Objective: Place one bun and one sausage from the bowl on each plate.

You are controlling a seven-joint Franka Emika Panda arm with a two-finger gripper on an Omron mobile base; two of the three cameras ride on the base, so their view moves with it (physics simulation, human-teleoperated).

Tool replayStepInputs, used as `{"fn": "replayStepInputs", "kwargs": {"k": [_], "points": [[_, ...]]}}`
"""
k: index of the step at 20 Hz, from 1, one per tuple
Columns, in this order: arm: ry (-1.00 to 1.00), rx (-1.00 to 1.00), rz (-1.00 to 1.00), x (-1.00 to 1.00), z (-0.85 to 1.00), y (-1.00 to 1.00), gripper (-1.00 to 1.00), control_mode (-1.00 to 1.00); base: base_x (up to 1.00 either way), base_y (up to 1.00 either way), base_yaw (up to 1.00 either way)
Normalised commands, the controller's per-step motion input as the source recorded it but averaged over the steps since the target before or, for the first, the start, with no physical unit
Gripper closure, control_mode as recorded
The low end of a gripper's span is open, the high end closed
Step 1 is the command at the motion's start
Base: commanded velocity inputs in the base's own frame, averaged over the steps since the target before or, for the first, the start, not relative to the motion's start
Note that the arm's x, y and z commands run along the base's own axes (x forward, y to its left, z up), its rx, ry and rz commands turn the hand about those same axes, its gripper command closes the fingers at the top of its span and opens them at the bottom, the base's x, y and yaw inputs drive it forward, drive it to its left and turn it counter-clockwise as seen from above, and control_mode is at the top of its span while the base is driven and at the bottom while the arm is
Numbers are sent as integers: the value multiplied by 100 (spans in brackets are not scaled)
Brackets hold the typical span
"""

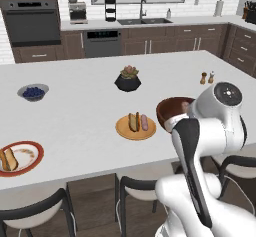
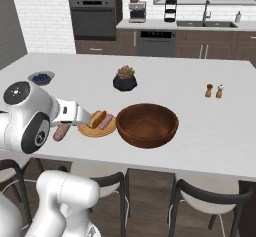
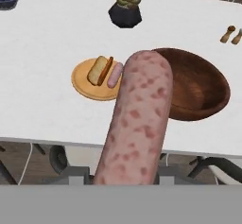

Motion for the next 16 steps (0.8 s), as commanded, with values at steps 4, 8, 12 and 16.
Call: {"fn": "replayStepInputs", "kwargs": {"k": [4, 8, 12, 16], "points": [[0, 0, 0, 0, 0, 3, 100, -100, 0, 0, 0], [0, 0, 0, 0, 0, 0, 100, 100, 1, 89, 0], [0, 0, 0, 0, 0, 0, 100, 100, 0, 100, 0], [0, 0, 0, 0, 0, 0, 100, 100, 0, 100, 0]]}}
